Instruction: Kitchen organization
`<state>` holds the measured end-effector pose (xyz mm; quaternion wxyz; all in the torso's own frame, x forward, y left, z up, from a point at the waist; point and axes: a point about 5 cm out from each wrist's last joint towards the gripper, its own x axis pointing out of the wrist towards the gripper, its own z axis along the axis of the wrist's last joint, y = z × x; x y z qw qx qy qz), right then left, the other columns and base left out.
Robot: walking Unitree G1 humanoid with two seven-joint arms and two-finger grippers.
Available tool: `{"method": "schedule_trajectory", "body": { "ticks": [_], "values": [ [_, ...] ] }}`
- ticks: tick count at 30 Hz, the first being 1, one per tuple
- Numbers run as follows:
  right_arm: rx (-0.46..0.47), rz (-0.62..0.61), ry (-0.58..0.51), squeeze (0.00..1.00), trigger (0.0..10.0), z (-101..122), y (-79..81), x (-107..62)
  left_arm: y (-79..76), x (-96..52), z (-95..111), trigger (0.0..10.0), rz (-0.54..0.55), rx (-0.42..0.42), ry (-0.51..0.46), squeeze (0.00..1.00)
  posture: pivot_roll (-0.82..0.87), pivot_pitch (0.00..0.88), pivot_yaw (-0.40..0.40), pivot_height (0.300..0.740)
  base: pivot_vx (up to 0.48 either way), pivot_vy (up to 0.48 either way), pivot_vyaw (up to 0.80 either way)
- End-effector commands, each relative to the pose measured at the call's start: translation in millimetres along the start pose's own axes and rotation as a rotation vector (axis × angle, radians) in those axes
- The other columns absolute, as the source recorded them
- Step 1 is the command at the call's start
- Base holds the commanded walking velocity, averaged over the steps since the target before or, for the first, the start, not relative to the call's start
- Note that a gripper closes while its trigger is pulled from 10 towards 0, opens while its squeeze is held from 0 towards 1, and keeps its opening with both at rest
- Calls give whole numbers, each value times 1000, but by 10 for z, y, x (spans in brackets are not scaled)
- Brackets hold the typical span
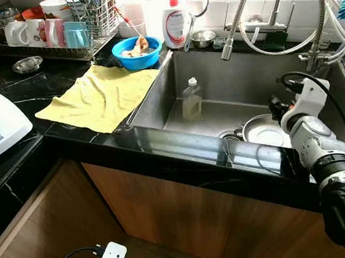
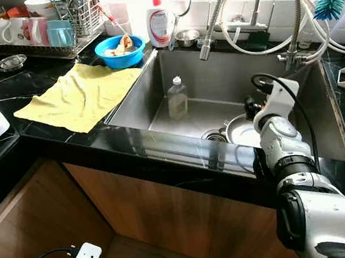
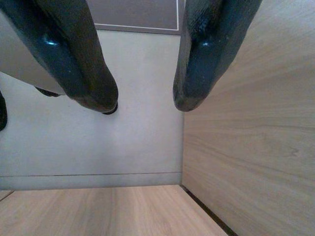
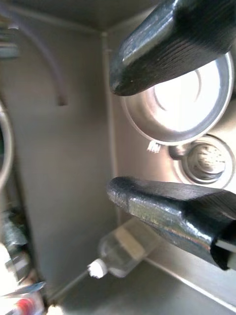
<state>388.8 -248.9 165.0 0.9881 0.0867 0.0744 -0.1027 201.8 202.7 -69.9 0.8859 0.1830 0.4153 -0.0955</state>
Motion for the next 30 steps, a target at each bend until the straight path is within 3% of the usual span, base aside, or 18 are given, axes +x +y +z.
{"method": "schedule_trajectory", "body": {
  "ticks": [1, 7, 11, 12, 14, 16, 18, 19, 20, 21, 25, 30],
  "values": [
    [-41, -3, -52, 0, 10000, 105, -10, -2, 28, -10, -32, 10000, 5, 20, 10, 0, -19, 0, 2, 740, 0, 0, 0],
    [-192, 64, -312, 0, 10000, 304, 156, -141, 58, -1, 27, 10000, 27, -6, -15, 0, -27, 0, -3, 740, 0, 0, 0],
    [-233, 69, -372, 0, 10000, 327, 192, -221, 76, 7, 73, 10000, 36, -16, -32, 0, -28, 0, -7, 740, 0, 0, 0],
    [-284, 64, -512, 0, 10000, 344, 237, -492, 129, 30, 235, 10000, 56, -35, -90, 0, -28, 0, -10, 740, 0, 0, 0],
    [-298, 49, -577, 0, 10000, 316, 239, -712, 161, 40, 336, 10000, 66, -39, -125, 0, -31, 0, -10, 740, 0, 0, 0],
    [-302, 41, -594, 0, 10000, 298, 237, -796, 171, 41, 355, 10000, 68, -38, -132, 0, -33, 0, -9, 740, 0, 0, 0],
    [-352, 46, -636, 0, 10000, 271, 229, -1003, 190, 40, 364, 10000, 75, -34, -135, 0, -47, 0, 1, 740, 0, 0, 0],
    [-352, 46, -636, 0, 10000, 271, 229, -1003, 190, 40, 364, 10000, 75, -34, -135, 0, -47, 0, 1, 740, 0, 0, 0],
    [-370, 44, -658, 0, 10000, 270, 215, -1162, 205, 37, 362, 10000, 82, -29, -137, 0, -59, 0, 7, 740, 0, 0, 0],
    [-370, 37, -661, 0, 10000, 276, 200, -1203, 213, 34, 359, 10000, 87, -29, -138, 0, -60, 0, 8, 740, 0, 0, 0],
    [-340, 16, -593, 0, 10000, 170, 175, -1228, 234, 26, 332, 10000, 102, -38, -137, 0, -65, 0, 9, 740, 0, 0, 0],
    [-350, 100, -506, 0, 10000, -44, 343, -1193, 284, 4, 227, 10000, 124, -52, -104, 0, -43, 0, 3, 740, 0, 0, 0]
  ]
}}
